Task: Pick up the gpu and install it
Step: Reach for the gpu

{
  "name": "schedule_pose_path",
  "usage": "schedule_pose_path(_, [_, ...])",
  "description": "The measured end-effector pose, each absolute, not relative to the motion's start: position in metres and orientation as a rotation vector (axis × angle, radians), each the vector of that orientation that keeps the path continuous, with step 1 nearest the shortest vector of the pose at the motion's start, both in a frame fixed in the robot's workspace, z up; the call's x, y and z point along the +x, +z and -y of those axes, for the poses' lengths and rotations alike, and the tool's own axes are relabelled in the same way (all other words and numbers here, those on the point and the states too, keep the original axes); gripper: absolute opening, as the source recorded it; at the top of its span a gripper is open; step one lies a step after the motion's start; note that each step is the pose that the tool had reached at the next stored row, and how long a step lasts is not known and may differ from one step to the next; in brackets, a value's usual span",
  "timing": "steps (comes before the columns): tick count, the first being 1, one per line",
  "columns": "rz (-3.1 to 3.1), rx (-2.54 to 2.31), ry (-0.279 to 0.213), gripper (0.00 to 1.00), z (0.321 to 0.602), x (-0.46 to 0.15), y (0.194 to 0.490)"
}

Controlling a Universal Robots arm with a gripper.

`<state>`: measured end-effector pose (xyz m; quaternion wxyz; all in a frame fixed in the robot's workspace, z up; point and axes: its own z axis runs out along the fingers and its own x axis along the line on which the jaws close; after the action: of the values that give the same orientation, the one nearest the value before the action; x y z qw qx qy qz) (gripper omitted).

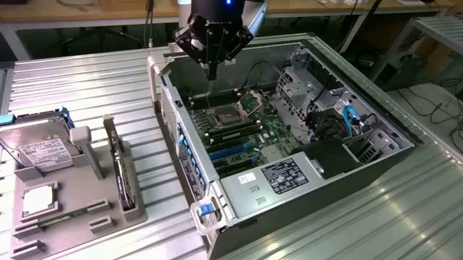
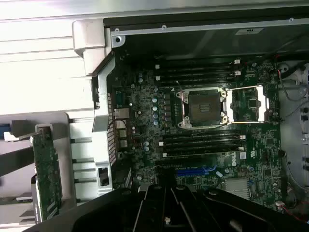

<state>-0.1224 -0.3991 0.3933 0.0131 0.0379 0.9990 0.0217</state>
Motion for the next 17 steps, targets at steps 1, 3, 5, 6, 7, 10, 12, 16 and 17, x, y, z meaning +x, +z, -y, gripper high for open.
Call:
schedule_pose_path(1, [-3.112,0.118,0.068,0.11,0.399,-0.123,0.393])
schedule_pose_path(3, [-3.113,0.118,0.068,0.11,0.399,-0.126,0.393])
schedule_pose_path(5, [-3.112,0.118,0.068,0.11,0.399,-0.127,0.393])
schedule_pose_path(6, [-3.113,0.118,0.068,0.11,0.399,-0.128,0.393])
schedule_pose_path(7, [-3.113,0.118,0.068,0.11,0.399,-0.129,0.393])
schedule_pose_path(10, [-3.112,0.118,0.068,0.11,0.399,-0.131,0.393])
schedule_pose_path(12, [-3.112,0.118,0.068,0.11,0.4,-0.133,0.393])
schedule_pose_path(16, [-3.112,0.118,0.068,0.11,0.4,-0.137,0.393])
schedule_pose_path(17, [-3.112,0.118,0.068,0.11,0.4,-0.138,0.393])
